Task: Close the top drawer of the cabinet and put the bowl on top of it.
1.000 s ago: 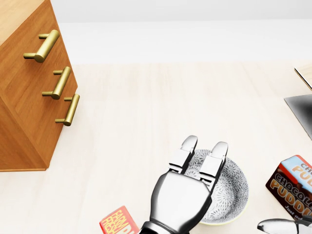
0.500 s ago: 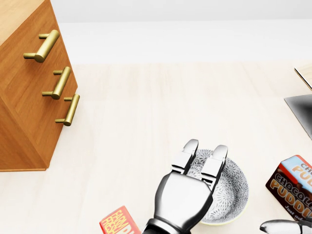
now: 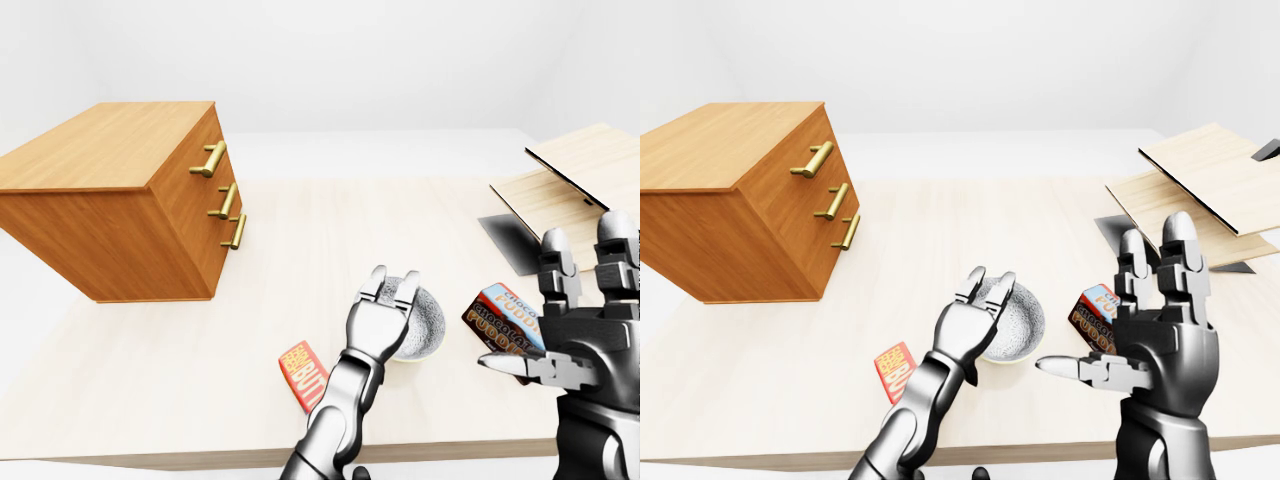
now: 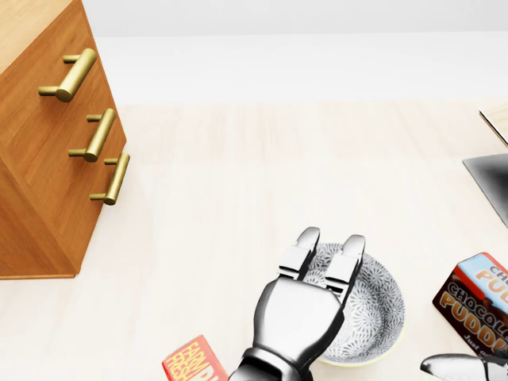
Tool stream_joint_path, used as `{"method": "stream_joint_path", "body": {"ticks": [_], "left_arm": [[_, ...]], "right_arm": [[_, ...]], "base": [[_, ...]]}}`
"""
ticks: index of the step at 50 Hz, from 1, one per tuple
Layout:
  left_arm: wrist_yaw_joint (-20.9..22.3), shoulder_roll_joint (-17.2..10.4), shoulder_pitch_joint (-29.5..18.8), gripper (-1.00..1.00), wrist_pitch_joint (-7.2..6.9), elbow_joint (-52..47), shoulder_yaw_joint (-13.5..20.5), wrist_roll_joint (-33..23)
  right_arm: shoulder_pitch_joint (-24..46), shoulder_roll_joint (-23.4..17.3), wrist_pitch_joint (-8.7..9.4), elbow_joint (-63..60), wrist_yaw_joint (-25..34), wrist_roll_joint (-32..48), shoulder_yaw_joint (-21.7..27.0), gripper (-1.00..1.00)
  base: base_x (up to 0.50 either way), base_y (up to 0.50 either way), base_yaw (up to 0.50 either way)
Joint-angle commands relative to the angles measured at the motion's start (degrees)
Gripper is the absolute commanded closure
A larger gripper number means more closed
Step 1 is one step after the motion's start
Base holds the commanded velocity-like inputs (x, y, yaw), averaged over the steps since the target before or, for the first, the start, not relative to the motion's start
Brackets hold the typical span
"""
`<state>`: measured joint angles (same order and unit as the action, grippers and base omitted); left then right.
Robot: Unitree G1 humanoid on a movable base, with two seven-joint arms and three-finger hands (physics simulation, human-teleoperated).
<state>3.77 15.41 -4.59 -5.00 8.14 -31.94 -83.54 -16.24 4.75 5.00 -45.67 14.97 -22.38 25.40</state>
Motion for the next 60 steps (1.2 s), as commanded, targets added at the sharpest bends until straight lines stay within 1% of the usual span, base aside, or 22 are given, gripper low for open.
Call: {"method": "stream_joint_path", "body": {"ticks": [1,13,19,27,35,36,37,50,55,60], "left_arm": [[-1.10,0.67,-1.26,-1.00,0.00,2.94,1.20,0.61],[-2.88,1.33,-1.99,-1.00,0.00,6.32,1.63,1.42],[-3.02,1.48,-1.80,-1.00,0.00,6.65,1.23,1.30],[-4.33,1.83,-2.05,-1.00,0.00,8.97,1.21,1.53],[-4.13,1.62,-1.39,-1.00,0.00,8.39,0.72,1.33],[-4.05,1.53,-1.21,0.91,0.00,7.88,0.51,1.17],[-3.53,1.28,-0.76,1.00,0.00,7.47,0.09,0.81],[-3.60,1.35,-0.53,1.00,0.00,7.68,-0.23,0.49],[-2.19,1.05,0.33,1.00,0.00,4.21,-0.85,0.85],[-1.88,0.88,0.44,1.00,0.00,3.16,-1.00,1.11]], "right_arm": [[0.31,-0.29,0.00,0.70,-0.47,0.72,-0.41,-1.00],[0.33,-0.53,0.00,0.64,-0.22,0.20,-0.31,-1.00],[0.21,-0.49,0.00,0.34,-0.07,-0.05,-0.18,-1.00],[0.42,-0.57,0.00,0.25,0.01,-0.46,0.16,-1.00],[0.41,-0.53,0.00,0.11,0.06,-0.47,0.04,-1.00],[0.47,-0.56,0.00,0.16,0.03,-0.48,0.04,-1.00],[0.51,-0.57,0.00,0.28,0.05,-0.46,0.02,-1.00],[0.38,-0.60,0.00,0.36,0.47,-0.76,-0.06,-1.00],[0.41,-0.66,0.00,0.71,0.86,-0.92,-0.18,-1.00],[0.20,-0.54,0.00,0.40,1.06,-1.14,-0.17,-1.00]], "base": [[0.00,0.00,0.00],[0.00,0.00,0.00],[0.00,0.00,0.00],[0.00,0.00,0.00],[0.00,0.00,0.00],[0.00,0.00,0.00],[0.00,0.00,0.00],[0.00,0.00,0.00],[0.00,0.00,0.00],[0.00,0.00,0.00]]}}
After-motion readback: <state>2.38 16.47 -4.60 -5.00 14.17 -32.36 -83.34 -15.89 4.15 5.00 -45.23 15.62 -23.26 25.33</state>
